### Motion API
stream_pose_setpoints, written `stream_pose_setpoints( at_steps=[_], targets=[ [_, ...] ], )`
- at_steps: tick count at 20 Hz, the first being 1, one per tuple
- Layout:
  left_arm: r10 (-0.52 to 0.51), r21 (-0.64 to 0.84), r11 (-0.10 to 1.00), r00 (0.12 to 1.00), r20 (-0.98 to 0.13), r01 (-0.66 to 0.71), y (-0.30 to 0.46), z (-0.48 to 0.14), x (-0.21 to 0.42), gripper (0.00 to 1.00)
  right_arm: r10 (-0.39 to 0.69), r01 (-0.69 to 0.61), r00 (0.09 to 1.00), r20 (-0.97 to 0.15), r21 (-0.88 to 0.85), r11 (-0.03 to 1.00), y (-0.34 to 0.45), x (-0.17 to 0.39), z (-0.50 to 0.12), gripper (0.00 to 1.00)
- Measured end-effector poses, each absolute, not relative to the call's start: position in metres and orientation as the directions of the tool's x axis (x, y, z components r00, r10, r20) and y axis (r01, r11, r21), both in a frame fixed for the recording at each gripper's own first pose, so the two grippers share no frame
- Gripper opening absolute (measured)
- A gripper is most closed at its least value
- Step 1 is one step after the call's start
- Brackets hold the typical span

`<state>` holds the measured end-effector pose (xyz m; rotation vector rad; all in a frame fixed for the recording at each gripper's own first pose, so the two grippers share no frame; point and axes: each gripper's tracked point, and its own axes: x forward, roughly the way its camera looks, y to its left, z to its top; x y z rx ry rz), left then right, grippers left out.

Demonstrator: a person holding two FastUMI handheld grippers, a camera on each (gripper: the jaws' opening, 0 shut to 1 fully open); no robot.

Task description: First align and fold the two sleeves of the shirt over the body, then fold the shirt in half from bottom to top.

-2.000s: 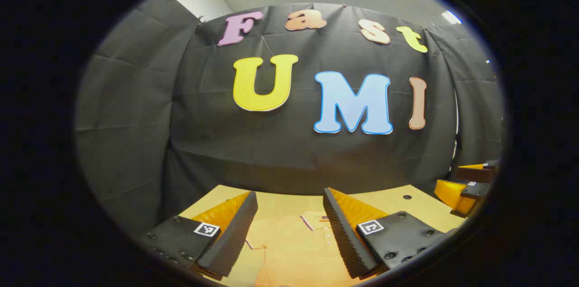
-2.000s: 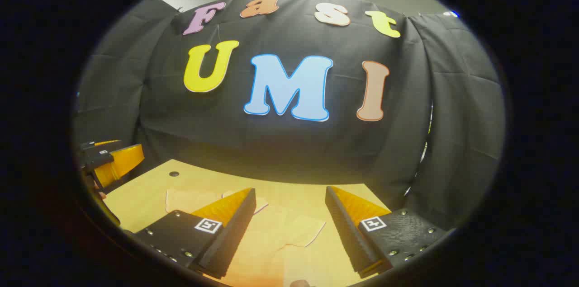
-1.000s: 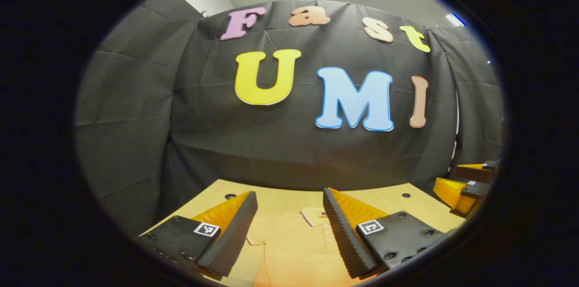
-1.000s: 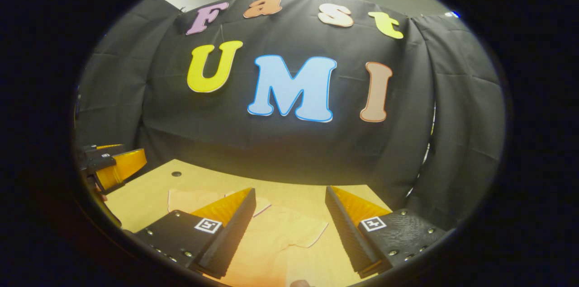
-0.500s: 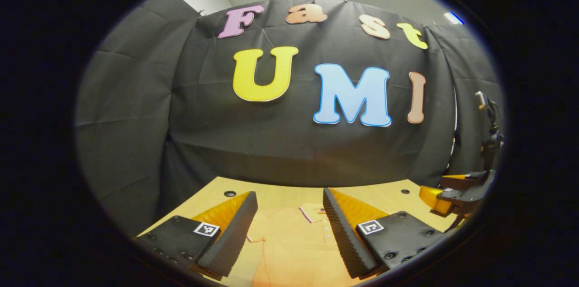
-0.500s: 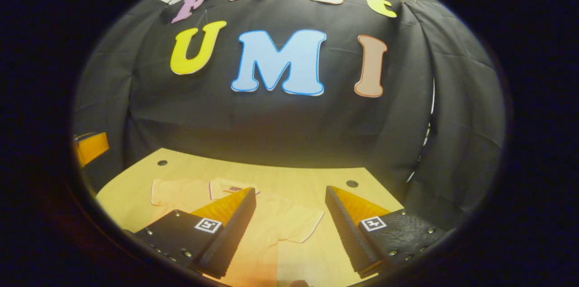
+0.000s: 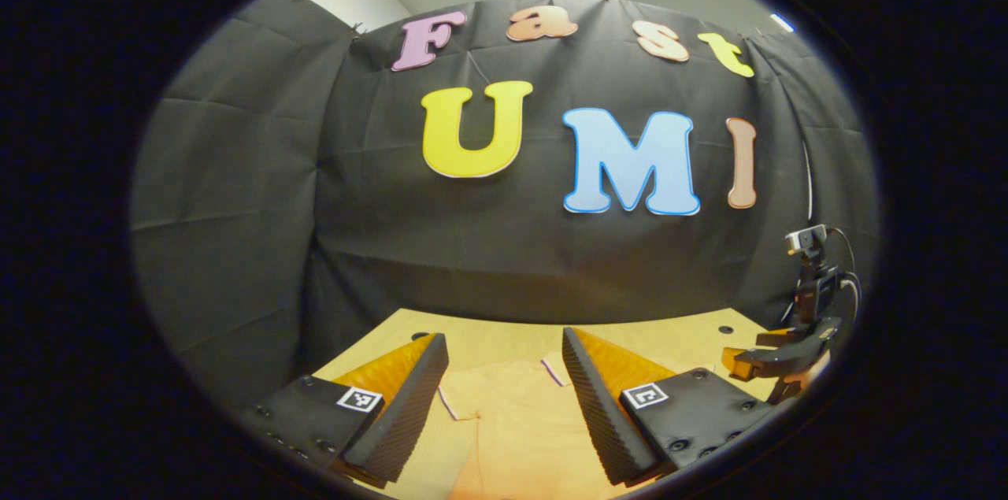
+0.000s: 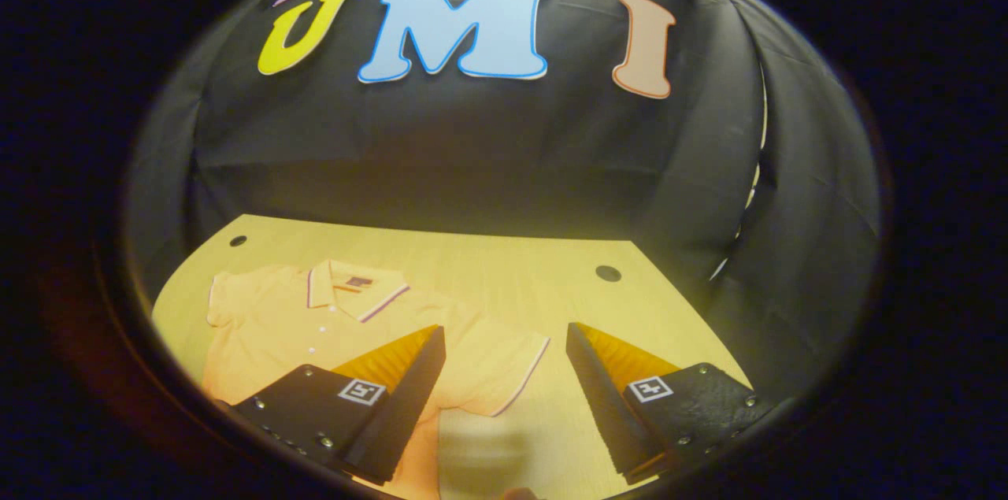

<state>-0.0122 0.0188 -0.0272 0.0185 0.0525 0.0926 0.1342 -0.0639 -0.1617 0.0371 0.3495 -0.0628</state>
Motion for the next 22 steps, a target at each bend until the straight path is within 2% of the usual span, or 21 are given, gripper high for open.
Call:
stream_pose_setpoints(
  at_steps=[6, 13, 22],
  targets=[
    [0.167, 0.023, 0.986, 0.983, -0.073, -0.165, 0.035, -0.034, -0.017, 0.94, -0.068, 0.081, 0.899, -0.432, 0.013, 0.997, -0.076, 0.173, -0.209, 0.96],
    [0.182, 0.048, 0.983, 0.98, -0.076, -0.178, 0.03, -0.036, -0.022, 0.94, -0.073, 0.118, 0.83, -0.553, 0.046, 0.992, -0.085, 0.199, -0.264, 0.96],
    [0.187, 0.067, 0.981, 0.978, -0.09, -0.182, 0.02, -0.042, -0.028, 0.94, -0.037, 0.125, 0.802, -0.596, 0.107, 0.986, -0.088, 0.224, -0.282, 0.96]
  ],
)
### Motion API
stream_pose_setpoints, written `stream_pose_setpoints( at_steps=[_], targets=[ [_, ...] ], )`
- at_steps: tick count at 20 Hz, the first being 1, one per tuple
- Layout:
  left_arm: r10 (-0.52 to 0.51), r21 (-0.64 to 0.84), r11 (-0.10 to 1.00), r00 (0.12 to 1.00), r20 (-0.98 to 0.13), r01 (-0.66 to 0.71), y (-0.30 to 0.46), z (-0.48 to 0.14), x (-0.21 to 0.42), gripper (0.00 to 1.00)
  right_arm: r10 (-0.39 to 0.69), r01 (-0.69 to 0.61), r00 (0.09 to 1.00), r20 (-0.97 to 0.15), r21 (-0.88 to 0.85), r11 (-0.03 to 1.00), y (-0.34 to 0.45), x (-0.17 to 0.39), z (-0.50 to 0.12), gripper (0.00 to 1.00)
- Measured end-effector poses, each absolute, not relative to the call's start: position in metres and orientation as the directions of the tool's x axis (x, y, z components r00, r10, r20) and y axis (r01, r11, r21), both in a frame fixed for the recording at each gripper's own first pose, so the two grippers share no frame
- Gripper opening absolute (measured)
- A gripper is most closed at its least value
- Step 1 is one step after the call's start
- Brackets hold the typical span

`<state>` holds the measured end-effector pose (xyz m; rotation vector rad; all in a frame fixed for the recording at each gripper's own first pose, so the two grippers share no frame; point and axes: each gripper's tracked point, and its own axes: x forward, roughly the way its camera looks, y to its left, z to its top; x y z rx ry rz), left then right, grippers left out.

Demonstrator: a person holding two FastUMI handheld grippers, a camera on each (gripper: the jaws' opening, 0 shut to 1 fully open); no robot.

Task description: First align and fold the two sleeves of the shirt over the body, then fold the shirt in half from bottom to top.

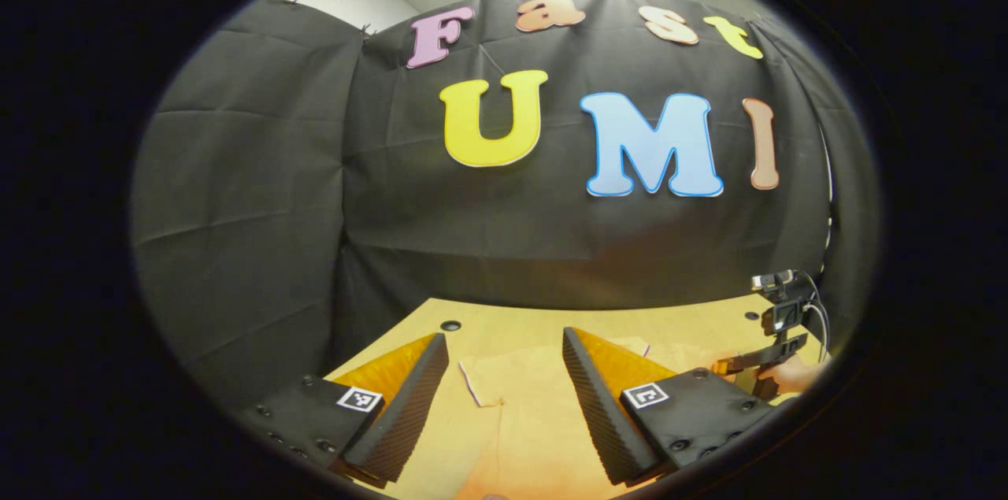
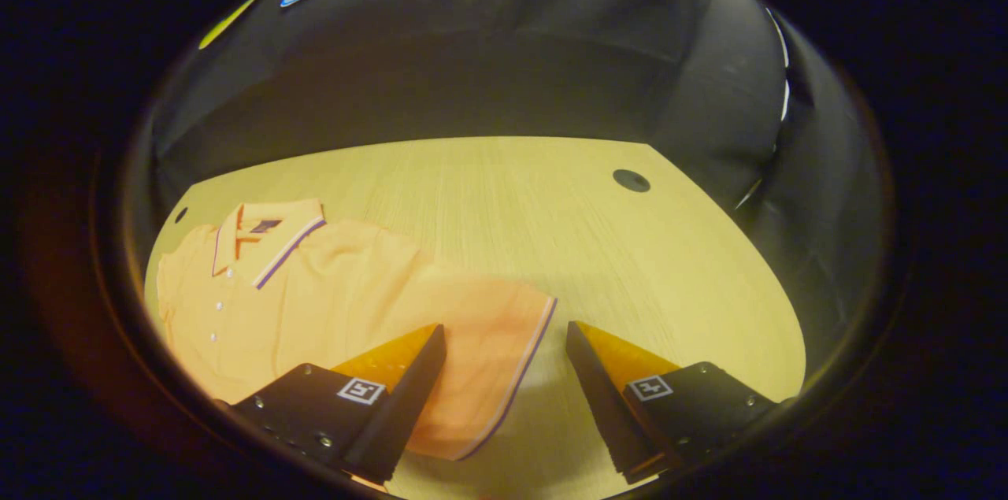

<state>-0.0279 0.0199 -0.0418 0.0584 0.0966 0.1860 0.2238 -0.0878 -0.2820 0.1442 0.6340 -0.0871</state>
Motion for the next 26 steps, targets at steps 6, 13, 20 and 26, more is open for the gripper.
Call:
stream_pose_setpoints(
  at_steps=[6, 13, 20, 26],
  targets=[
    [0.194, 0.047, 0.981, 0.976, -0.096, -0.19, 0.012, -0.047, -0.031, 0.94, 0.02, 0.112, 0.794, -0.608, 0.178, 0.978, -0.079, 0.225, -0.286, 0.63],
    [0.202, 0.052, 0.979, 0.975, -0.093, -0.198, 0.002, -0.047, -0.036, 0.94, 0.042, 0.106, 0.792, -0.609, 0.205, 0.973, -0.077, 0.223, -0.281, 0.06],
    [0.2, 0.066, 0.979, 0.976, -0.082, -0.194, -0.006, -0.043, -0.043, 0.94, 0.053, 0.038, 0.854, -0.518, 0.163, 0.986, -0.072, 0.224, -0.24, 0.06],
    [0.193, 0.065, 0.98, 0.98, -0.054, -0.19, 0.003, -0.036, -0.044, 0.94, 0.089, -0.066, 0.895, -0.437, 0.068, 0.995, -0.036, 0.223, -0.2, 0.06]
  ],
)
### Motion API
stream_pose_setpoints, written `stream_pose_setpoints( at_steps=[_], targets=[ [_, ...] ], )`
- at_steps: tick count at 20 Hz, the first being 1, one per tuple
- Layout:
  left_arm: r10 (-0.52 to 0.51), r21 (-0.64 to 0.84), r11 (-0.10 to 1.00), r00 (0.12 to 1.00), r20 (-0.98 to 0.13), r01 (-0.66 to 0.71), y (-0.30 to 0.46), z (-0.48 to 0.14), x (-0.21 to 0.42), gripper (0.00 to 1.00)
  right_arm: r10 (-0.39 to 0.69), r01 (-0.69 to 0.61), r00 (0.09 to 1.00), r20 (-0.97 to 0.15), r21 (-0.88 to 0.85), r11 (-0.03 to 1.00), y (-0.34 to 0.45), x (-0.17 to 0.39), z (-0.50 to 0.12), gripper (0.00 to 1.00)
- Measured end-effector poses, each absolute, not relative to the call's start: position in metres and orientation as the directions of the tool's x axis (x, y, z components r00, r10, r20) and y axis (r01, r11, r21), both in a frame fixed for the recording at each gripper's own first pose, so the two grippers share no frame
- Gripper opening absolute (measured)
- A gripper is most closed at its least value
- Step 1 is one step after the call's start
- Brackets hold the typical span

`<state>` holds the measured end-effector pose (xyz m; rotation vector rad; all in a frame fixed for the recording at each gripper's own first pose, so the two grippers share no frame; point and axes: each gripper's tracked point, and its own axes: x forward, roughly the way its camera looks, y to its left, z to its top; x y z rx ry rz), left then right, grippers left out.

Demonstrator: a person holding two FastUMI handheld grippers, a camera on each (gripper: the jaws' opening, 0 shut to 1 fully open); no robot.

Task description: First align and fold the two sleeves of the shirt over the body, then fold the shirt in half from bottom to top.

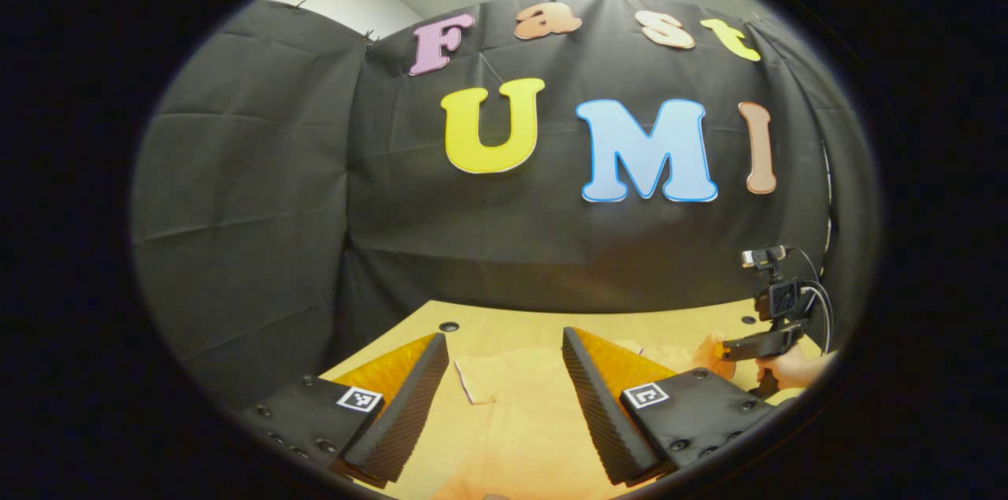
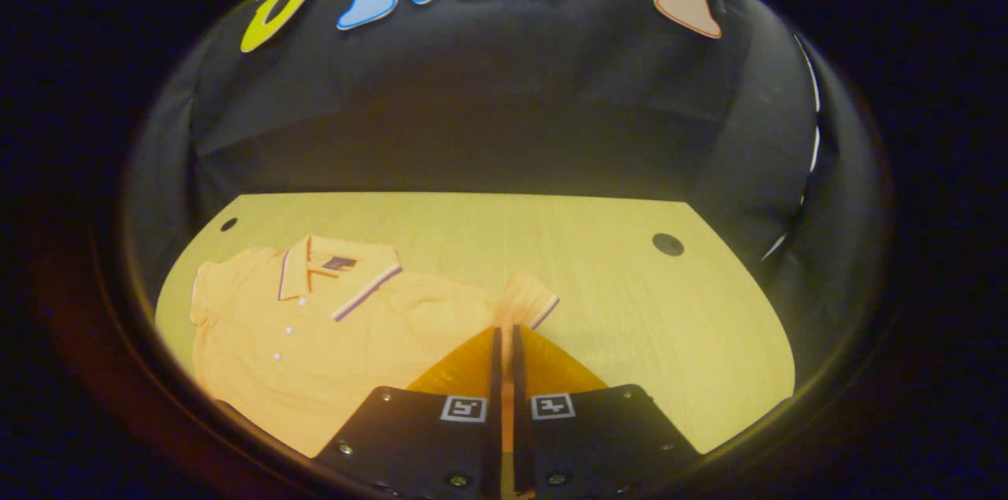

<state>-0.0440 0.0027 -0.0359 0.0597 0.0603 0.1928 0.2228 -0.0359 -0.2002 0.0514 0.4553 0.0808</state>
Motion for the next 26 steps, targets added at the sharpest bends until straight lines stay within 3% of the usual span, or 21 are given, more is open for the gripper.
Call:
stream_pose_setpoints(
  at_steps=[10, 21, 24, 26],
  targets=[
    [0.214, 0.054, 0.976, 0.974, -0.071, -0.21, 0.042, -0.042, -0.047, 0.94, 0.187, -0.212, 0.866, -0.463, -0.003, 0.977, 0.04, 0.215, -0.205, 0.06],
    [0.241, 0.046, 0.97, 0.968, -0.076, -0.238, 0.076, -0.046, -0.051, 0.94, 0.241, -0.24, 0.789, -0.565, 0.078, 0.968, 0.075, 0.21, -0.233, 0.09],
    [0.241, 0.038, 0.97, 0.967, -0.082, -0.238, 0.082, -0.049, -0.051, 0.94, 0.26, -0.25, 0.782, -0.566, 0.098, 0.963, 0.082, 0.205, -0.231, 0.16],
    [0.233, 0.029, 0.973, 0.969, -0.087, -0.231, 0.085, -0.051, -0.049, 0.94, 0.276, -0.26, 0.78, -0.561, 0.11, 0.959, 0.088, 0.199, -0.227, 0.41]
  ],
)
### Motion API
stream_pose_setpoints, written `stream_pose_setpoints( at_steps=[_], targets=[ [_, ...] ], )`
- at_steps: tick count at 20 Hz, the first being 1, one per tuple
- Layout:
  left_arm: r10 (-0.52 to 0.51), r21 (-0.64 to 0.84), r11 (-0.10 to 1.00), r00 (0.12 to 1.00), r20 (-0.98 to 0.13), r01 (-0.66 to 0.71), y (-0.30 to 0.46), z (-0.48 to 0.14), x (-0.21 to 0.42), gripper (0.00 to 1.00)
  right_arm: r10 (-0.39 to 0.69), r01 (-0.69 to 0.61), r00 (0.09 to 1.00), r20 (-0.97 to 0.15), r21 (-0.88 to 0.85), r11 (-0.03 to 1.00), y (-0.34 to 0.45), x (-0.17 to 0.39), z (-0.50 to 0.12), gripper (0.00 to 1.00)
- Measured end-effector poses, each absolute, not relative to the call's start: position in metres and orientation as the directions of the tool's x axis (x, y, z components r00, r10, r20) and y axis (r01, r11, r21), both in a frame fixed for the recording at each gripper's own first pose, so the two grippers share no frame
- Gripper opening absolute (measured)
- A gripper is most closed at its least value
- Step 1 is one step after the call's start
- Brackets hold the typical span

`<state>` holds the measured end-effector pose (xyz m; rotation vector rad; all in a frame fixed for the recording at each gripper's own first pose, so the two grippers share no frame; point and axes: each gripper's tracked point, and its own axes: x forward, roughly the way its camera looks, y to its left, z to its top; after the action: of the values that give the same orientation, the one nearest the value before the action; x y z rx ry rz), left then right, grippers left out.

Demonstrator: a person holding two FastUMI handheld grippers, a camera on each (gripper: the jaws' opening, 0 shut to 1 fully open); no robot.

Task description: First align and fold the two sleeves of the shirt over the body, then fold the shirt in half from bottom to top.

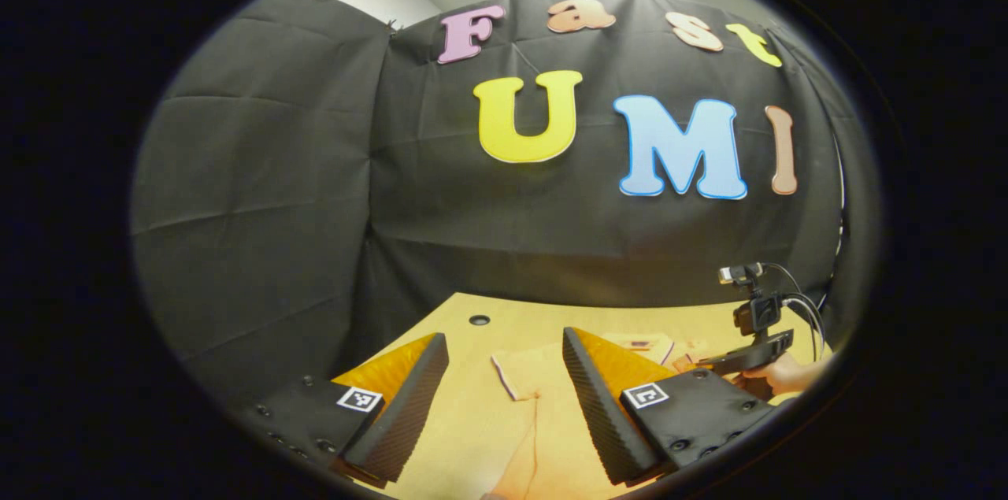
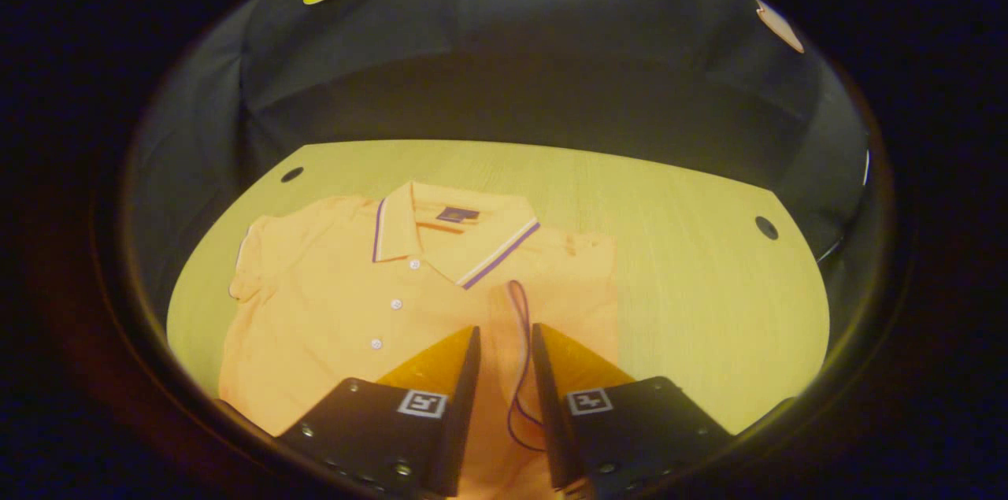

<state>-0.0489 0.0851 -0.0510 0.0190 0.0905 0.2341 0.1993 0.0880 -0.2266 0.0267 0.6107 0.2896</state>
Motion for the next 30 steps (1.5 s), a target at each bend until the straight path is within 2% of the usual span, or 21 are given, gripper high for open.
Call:
stream_pose_setpoints(
  at_steps=[1, 2, 3, 4, 6, 7, 10, 13, 21, 30],
  targets=[
    [0.225, 0.026, 0.974, 0.97, -0.088, -0.224, 0.085, -0.052, -0.046, 0.94, 0.27, -0.258, 0.788, -0.554, 0.101, 0.961, 0.088, 0.197, -0.225, 0.58],
    [0.217, 0.026, 0.976, 0.972, -0.088, -0.216, 0.087, -0.053, -0.044, 0.94, 0.277, -0.265, 0.793, -0.542, 0.101, 0.959, 0.091, 0.193, -0.219, 0.61],
    [0.207, 0.029, 0.978, 0.974, -0.088, -0.205, 0.087, -0.055, -0.042, 0.94, 0.27, -0.264, 0.802, -0.532, 0.089, 0.96, 0.092, 0.19, -0.215, 0.71],
    [0.196, 0.032, 0.981, 0.977, -0.088, -0.194, 0.087, -0.056, -0.039, 0.94, 0.265, -0.265, 0.813, -0.519, 0.077, 0.961, 0.091, 0.186, -0.208, 0.73],
    [0.17, 0.034, 0.985, 0.982, -0.087, -0.168, 0.088, -0.056, -0.033, 0.94, 0.258, -0.266, 0.833, -0.489, 0.053, 0.962, 0.094, 0.18, -0.195, 0.84],
    [0.158, 0.033, 0.987, 0.984, -0.089, -0.155, 0.089, -0.059, -0.028, 0.94, 0.249, -0.262, 0.845, -0.474, 0.039, 0.964, 0.094, 0.176, -0.188, 0.94],
    [0.118, 0.024, 0.993, 0.988, -0.103, -0.116, 0.091, -0.069, -0.014, 0.94, 0.225, -0.241, 0.882, -0.414, 0.016, 0.971, 0.092, 0.161, -0.159, 0.91],
    [0.076, 0.019, 0.997, 0.991, -0.113, -0.074, 0.096, -0.077, 0.002, 0.94, 0.202, -0.211, 0.912, -0.356, 0.013, 0.977, 0.091, 0.143, -0.129, 0.98],
    [-0.02, 0.012, 1.0, 0.986, -0.166, 0.022, 0.106, -0.115, 0.067, 0.96, 0.107, -0.103, 0.965, -0.238, 0.03, 0.994, 0.078, 0.085, -0.07, 0.98],
    [0.019, 0.031, 0.999, 0.964, -0.264, -0.012, 0.132, -0.194, 0.152, 0.96, 0.068, -0.056, 0.982, -0.176, 0.07, 0.996, 0.073, 0.039, -0.032, 0.97]
  ],
)
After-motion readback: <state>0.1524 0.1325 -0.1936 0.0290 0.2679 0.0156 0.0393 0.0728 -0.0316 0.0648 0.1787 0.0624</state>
